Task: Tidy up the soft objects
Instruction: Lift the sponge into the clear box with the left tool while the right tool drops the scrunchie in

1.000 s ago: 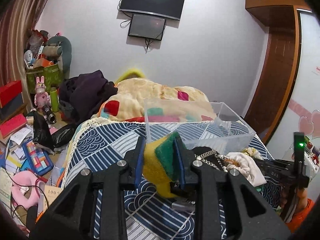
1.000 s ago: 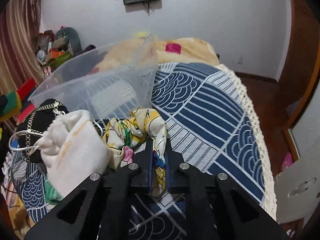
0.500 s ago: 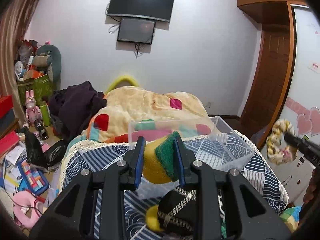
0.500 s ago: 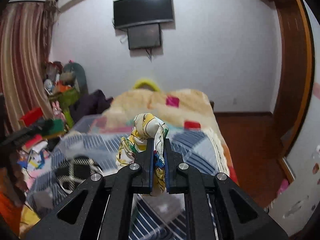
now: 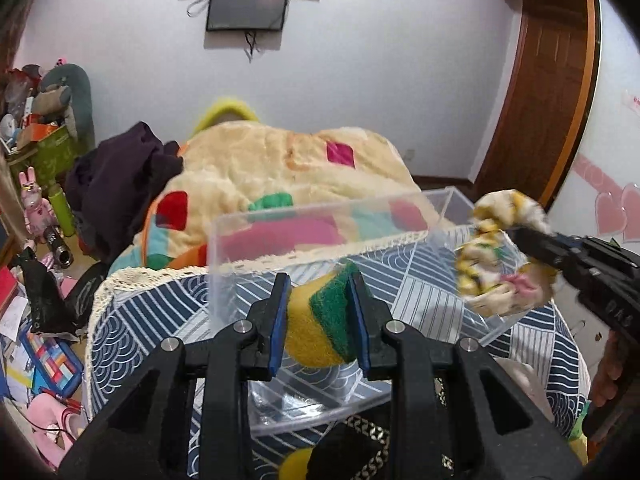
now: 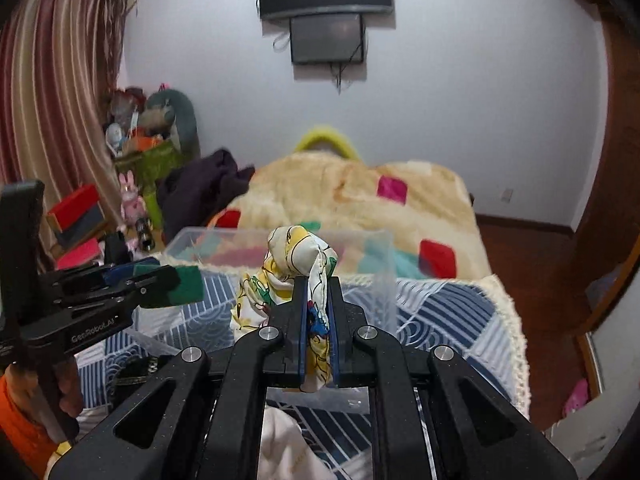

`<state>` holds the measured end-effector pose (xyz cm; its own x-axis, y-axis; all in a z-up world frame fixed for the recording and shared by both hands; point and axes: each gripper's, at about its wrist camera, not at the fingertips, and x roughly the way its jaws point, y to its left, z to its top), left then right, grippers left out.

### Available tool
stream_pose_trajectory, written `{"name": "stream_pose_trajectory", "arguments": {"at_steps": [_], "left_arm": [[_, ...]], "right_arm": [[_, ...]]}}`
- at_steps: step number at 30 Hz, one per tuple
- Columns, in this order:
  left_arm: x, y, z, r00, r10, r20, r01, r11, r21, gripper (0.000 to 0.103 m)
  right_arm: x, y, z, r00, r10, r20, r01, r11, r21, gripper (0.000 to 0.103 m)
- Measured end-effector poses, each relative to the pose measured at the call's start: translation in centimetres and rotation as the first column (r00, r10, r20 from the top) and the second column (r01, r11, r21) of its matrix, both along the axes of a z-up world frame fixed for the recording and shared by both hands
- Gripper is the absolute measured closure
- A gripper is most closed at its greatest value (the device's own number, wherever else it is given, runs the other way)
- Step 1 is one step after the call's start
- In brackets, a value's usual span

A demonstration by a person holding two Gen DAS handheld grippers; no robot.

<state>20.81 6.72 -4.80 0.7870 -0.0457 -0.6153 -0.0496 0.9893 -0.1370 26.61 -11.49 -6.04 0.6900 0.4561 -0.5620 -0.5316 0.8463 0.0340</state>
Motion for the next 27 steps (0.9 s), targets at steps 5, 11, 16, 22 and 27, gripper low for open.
{"name": "stream_pose_trajectory", "arguments": {"at_steps": [5,11,16,22,27], "left_arm": [[1.5,-0.9,-1.2,0.999,-0.031,-0.042,0.032,0.999,0.016,0.074],[1.7,-1.8,-2.0,0.997,-0.043,-0.064,0.046,0.998,0.047,0.072],[1.1,-2.1,-1.4,0.997,-0.052,-0.049,0.055,0.996,0.064,0.051],[-0.5,-2.2,0.5,0.999,-0.052,0.008,0.052,0.996,0.066,0.036],[-2.8,-2.1,2.5,0.996,-0.039,0.077,0.034,0.997,0.070,0.023]], "right_arm": [[0.9,1.2,-1.6,0.998,0.028,-0.054,-0.032,0.996,-0.082,0.095],[0.7,0.8,-2.2,0.996,0.037,-0.083,-0.045,0.994,-0.095,0.094],[0.2,0.3,-1.8,0.996,0.042,-0.079,-0.050,0.994,-0.096,0.075],[-1.2,-1.0,-0.3,0.998,0.048,-0.037,-0.050,0.997,-0.051,0.065],[-3.5,-2.4,1.7,0.998,0.042,0.047,-0.042,0.999,0.005,0.042]]}}
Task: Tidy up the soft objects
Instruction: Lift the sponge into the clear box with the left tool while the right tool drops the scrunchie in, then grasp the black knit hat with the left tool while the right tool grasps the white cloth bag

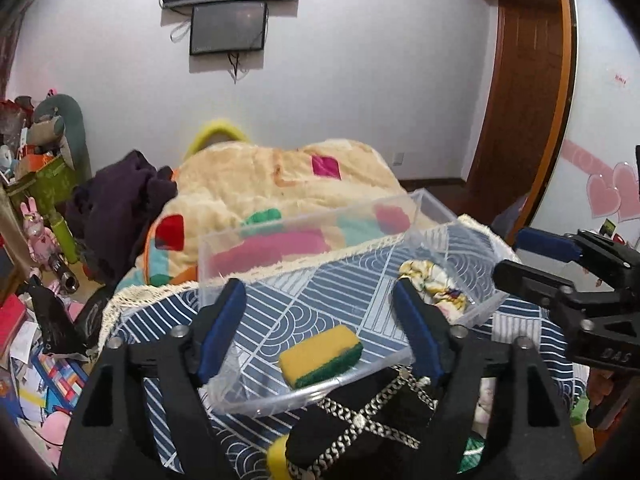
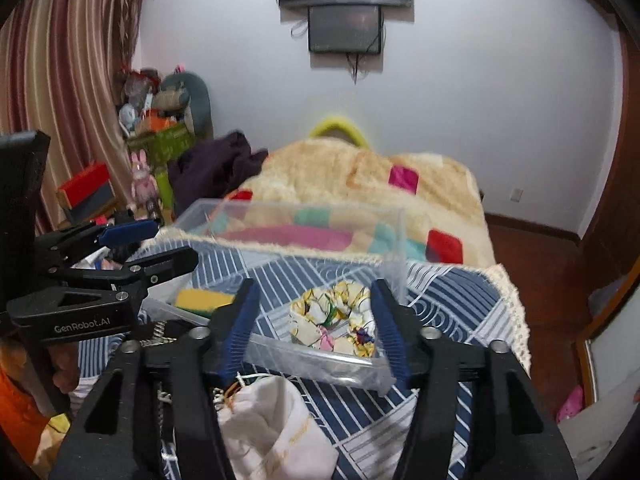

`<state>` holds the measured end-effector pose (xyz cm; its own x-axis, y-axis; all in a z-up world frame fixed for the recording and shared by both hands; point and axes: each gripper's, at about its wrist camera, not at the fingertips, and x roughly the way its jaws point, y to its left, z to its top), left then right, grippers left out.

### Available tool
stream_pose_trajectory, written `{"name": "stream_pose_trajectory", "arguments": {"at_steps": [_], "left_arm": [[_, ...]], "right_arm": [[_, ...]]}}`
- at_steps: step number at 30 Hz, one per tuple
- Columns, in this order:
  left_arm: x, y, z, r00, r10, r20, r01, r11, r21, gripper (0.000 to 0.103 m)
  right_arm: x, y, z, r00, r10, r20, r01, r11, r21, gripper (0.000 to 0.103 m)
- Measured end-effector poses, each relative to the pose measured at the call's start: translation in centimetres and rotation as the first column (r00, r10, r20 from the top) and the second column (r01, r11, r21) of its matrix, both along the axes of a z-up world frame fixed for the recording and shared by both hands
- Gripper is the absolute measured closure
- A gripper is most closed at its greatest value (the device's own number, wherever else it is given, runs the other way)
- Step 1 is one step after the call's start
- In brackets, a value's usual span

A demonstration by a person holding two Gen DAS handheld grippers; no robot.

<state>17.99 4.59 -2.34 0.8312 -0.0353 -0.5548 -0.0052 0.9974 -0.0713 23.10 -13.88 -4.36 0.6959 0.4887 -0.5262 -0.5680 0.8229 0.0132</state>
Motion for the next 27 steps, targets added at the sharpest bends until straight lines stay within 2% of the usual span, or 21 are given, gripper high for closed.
{"name": "stream_pose_trajectory", "arguments": {"at_steps": [2,5,9,14,22,23,27], "left_arm": [[-1.4,-0.1,0.7,0.999,0.004,0.035,-0.004,1.000,0.007,0.015],[-2.9,-0.3,1.1,0.998,0.005,0.061,-0.005,1.000,0.004,0.008],[-4.6,-0.5,0.7,0.998,0.000,0.064,0.000,1.000,-0.006,0.008],[-5.8,-1.3,-1.3,0.999,-0.015,0.030,0.015,1.000,-0.018,0.008],[-6.1,-2.5,-5.5,0.998,-0.038,-0.059,0.036,0.998,-0.045,0.008],[-6.1,-2.7,-5.9,0.997,-0.039,-0.067,0.036,0.999,-0.040,0.009],[-6.1,-3.3,-6.5,0.998,-0.028,-0.064,0.028,1.000,-0.005,0.021]], "right_arm": [[-1.1,-0.5,0.6,1.000,-0.001,0.029,0.000,1.000,0.021,0.038],[-2.4,-1.1,0.8,0.999,0.002,0.052,-0.004,0.999,0.040,0.036],[-3.4,-1.6,0.1,0.998,-0.001,0.056,-0.001,0.999,0.046,0.030],[-4.1,-1.8,-2.4,1.000,-0.005,0.012,0.005,1.000,0.025,0.030],[-3.9,-1.9,-7.4,0.992,0.003,-0.128,-0.003,1.000,0.006,0.031],[-3.8,-1.9,-7.7,0.990,0.004,-0.141,-0.002,1.000,0.011,0.034],[-3.4,-2.1,-8.6,0.983,0.012,-0.182,-0.009,1.000,0.021,0.060]]}}
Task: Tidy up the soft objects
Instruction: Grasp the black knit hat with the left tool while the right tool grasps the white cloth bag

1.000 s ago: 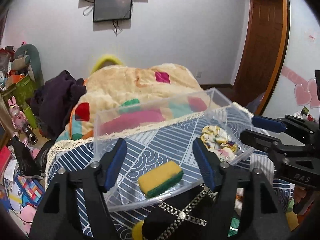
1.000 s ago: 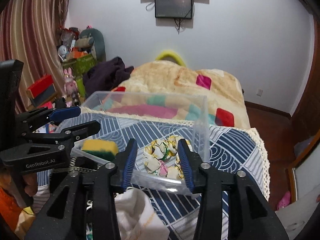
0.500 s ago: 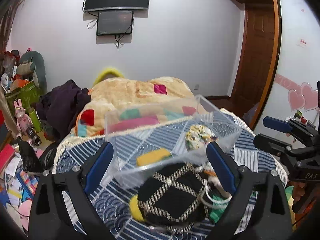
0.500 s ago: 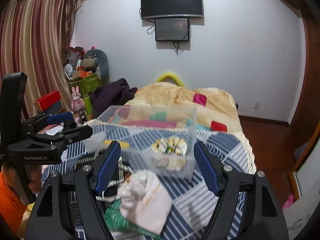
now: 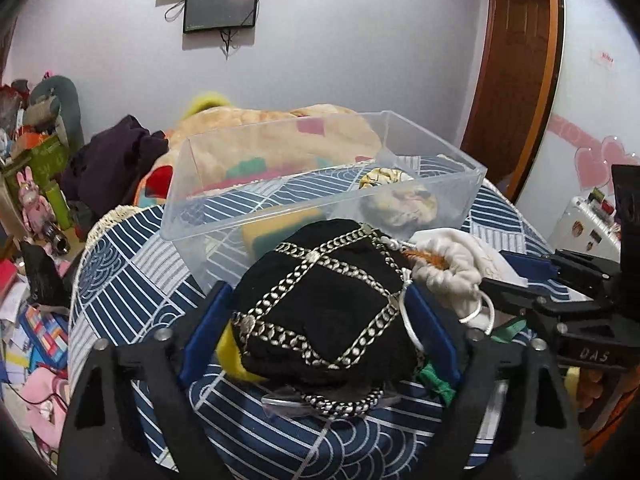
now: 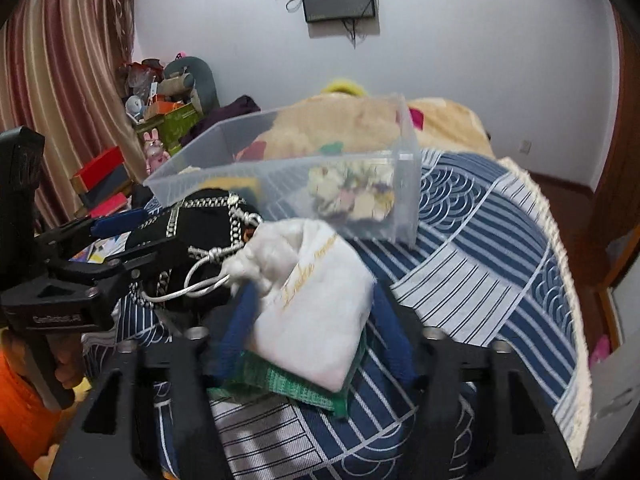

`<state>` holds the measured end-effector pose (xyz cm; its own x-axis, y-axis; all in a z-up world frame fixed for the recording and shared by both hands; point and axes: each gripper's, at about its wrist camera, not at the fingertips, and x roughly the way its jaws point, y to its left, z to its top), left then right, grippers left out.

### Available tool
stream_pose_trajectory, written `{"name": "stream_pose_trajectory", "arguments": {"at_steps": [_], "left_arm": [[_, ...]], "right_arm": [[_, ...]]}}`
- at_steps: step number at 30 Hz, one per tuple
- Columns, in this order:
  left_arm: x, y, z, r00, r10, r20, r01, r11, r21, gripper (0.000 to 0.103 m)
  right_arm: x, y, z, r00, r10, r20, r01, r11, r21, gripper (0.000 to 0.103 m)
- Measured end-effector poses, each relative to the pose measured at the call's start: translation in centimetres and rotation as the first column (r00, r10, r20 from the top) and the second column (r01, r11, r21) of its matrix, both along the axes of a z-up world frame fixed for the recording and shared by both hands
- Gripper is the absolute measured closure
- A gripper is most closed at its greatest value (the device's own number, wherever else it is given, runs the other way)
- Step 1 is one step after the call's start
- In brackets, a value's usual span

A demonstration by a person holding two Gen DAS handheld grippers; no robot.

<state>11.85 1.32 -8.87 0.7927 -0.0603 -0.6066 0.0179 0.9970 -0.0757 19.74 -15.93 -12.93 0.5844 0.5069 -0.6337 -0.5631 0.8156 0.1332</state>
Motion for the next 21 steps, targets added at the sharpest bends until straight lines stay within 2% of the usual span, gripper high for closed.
{"name": "stream_pose_trajectory", "arguments": {"at_steps": [3,5,6,7,10,18,21], "left_arm": [[-0.2,-0.4,-0.1,1.000,-0.007,0.007,0.007,1.000,0.005,0.033],[-0.4,-0.6,-0.3,1.000,-0.012,0.005,0.012,1.000,0.020,0.052],[-0.5,-0.6,-0.4,1.000,-0.015,0.001,0.015,1.000,0.019,0.057],[-0.6,-0.6,-0.6,1.000,-0.019,-0.003,0.019,1.000,0.011,0.065],[-1.0,-0.5,-0.2,1.000,-0.028,0.006,0.028,1.000,-0.004,0.074],[-3.0,0.1,2.3,0.996,-0.066,0.063,0.070,0.995,-0.069,0.080],[-3.5,0.9,3.4,0.994,-0.069,0.086,0.079,0.990,-0.119,0.082]], "right_arm": [[0.1,-0.1,-0.1,1.000,-0.011,0.001,0.011,1.000,-0.003,0.076],[0.0,-0.4,-0.2,1.000,-0.016,-0.001,0.016,1.000,0.008,0.086],[0.0,-0.5,-0.2,1.000,-0.022,0.002,0.022,1.000,0.008,0.091],[-0.2,-0.7,-0.2,1.000,-0.024,0.006,0.024,1.000,0.010,0.092],[-0.8,-1.0,0.2,0.999,-0.027,0.023,0.027,0.999,0.018,0.094],[-2.3,-2.5,2.8,0.993,-0.051,0.111,0.046,0.998,0.046,0.095],[-3.0,-3.6,4.2,0.986,-0.070,0.152,0.060,0.996,0.070,0.095]]}}
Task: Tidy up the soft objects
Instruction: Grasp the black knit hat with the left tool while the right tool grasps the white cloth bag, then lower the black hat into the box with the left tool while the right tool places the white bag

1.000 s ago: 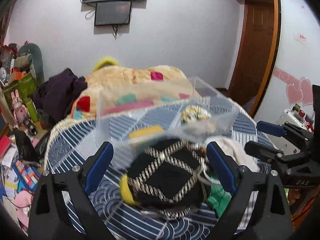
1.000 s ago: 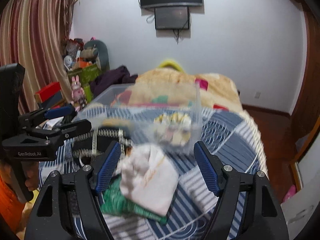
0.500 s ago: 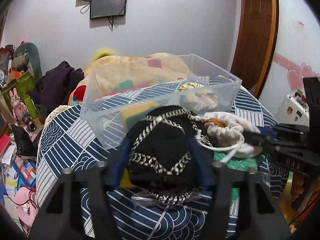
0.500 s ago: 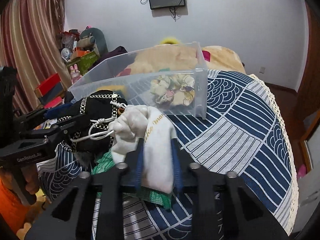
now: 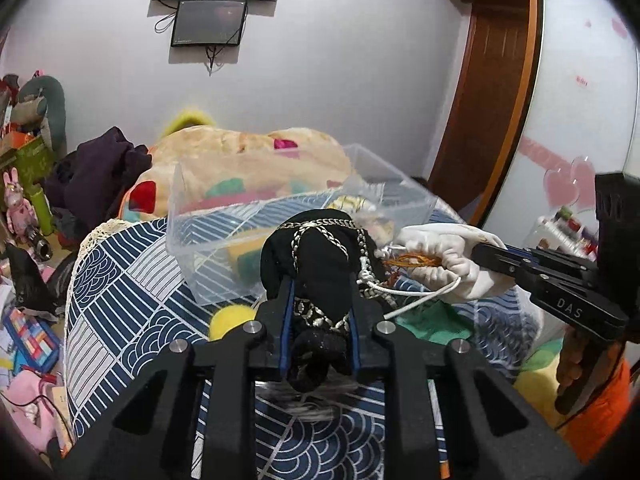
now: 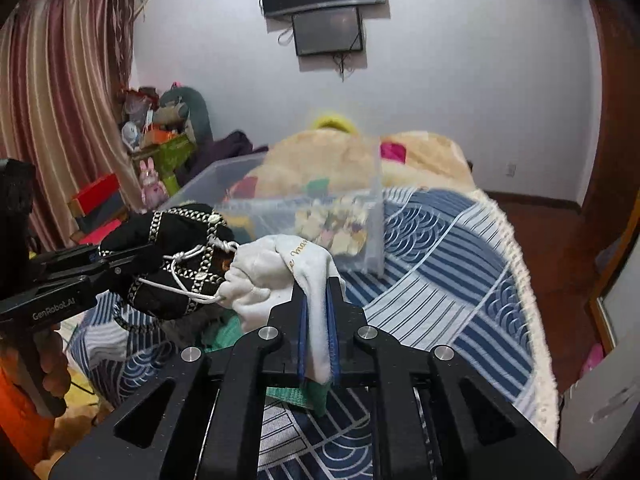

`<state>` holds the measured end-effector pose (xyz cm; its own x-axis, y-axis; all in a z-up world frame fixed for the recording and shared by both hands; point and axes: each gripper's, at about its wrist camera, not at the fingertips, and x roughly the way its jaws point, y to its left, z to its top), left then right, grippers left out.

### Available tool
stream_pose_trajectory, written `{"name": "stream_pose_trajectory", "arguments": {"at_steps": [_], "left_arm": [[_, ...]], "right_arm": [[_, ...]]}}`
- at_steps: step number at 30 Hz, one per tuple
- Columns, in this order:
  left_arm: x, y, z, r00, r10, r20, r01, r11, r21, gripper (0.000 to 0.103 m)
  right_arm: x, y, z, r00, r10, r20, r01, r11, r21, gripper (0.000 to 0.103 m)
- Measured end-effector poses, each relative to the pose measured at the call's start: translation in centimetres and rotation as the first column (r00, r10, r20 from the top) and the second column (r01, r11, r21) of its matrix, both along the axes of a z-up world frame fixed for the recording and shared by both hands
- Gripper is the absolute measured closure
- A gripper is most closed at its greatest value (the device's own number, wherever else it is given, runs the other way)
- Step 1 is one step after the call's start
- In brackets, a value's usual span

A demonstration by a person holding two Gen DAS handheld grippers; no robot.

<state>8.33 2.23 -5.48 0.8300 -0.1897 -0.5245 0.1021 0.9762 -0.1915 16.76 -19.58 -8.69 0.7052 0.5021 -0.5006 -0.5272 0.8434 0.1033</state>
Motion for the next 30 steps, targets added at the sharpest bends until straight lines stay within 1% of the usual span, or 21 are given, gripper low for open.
{"name": "stream_pose_trajectory", "arguments": {"at_steps": [5,11,15,16,19,22,27,30], "left_arm": [[-0.6,0.9,2.2,0.999,-0.010,0.048,0.012,0.999,-0.036,0.083],[-0.8,1.4,5.1,0.993,-0.018,0.114,0.021,0.999,-0.025,0.083],[-0.2,1.4,6.5,0.989,0.000,0.145,-0.004,1.000,0.023,0.083],[0.1,1.4,6.6,0.989,0.003,0.146,-0.007,1.000,0.025,0.083],[1.6,2.3,6.8,0.991,0.021,0.132,-0.022,1.000,0.008,0.083],[3.4,3.2,6.4,0.993,0.040,0.107,-0.040,0.999,0.003,0.083],[6.7,4.5,4.8,0.995,0.087,0.054,-0.088,0.996,0.010,0.083],[8.8,5.1,3.7,0.994,0.112,0.020,-0.113,0.993,0.030,0.083]], "right_arm": [[-0.6,-0.2,2.2,0.997,-0.016,0.070,0.015,1.000,0.012,0.095],[-0.7,-0.2,4.0,0.990,-0.031,0.138,0.026,0.999,0.033,0.095],[0.0,0.6,5.1,0.984,-0.038,0.176,0.032,0.999,0.037,0.095],[0.3,0.8,5.4,0.982,-0.040,0.185,0.034,0.999,0.038,0.095],[1.4,1.6,6.1,0.980,-0.044,0.195,0.034,0.998,0.051,0.095],[2.6,2.7,6.3,0.979,-0.046,0.200,0.038,0.998,0.042,0.095],[4.7,4.9,5.8,0.981,-0.037,0.190,0.038,0.999,-0.001,0.095],[6.1,6.0,5.1,0.987,-0.026,0.161,0.030,0.999,-0.021,0.095]]}}
